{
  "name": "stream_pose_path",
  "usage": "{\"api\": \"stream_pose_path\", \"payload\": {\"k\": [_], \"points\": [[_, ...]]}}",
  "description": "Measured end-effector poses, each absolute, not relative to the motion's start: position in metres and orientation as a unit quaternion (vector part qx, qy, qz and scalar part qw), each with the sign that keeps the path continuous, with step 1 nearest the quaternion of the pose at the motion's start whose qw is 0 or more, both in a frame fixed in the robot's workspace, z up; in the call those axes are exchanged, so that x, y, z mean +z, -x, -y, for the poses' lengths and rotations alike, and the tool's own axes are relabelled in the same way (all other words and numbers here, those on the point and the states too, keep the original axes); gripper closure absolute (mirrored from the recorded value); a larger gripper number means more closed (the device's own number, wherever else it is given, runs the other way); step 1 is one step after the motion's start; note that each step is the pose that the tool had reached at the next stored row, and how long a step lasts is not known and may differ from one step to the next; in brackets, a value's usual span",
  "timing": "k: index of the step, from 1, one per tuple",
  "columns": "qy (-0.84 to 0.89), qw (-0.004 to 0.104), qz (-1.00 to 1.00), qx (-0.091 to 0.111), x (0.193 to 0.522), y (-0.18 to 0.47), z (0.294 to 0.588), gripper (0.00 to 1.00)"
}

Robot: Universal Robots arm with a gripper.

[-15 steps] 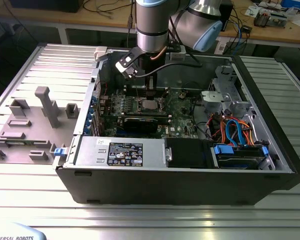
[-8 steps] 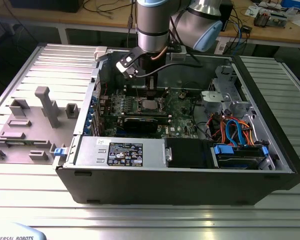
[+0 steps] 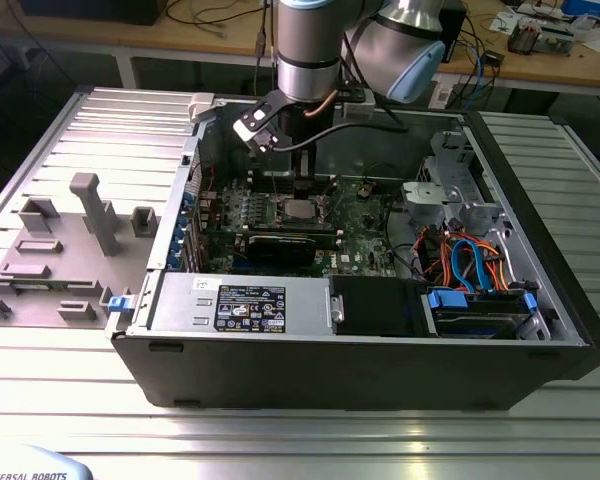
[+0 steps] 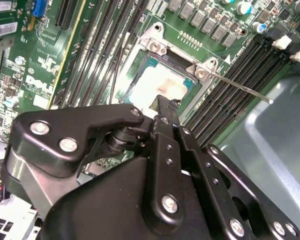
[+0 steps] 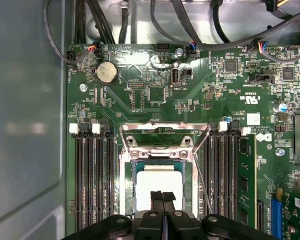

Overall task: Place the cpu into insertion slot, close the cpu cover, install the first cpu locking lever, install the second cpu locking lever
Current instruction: 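Close the cpu cover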

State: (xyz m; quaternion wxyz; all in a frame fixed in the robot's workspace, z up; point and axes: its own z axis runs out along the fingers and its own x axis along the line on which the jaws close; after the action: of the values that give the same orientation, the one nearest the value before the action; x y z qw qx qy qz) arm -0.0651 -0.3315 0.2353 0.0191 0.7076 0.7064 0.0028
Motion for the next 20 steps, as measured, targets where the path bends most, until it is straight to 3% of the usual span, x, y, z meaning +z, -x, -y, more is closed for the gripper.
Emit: {"api": "stream_pose_path", "payload": {"k": [20], "points": [[-0.708,0.020,-0.706,0.002,0.2404,0.0612,0.3315,0.89]]}}
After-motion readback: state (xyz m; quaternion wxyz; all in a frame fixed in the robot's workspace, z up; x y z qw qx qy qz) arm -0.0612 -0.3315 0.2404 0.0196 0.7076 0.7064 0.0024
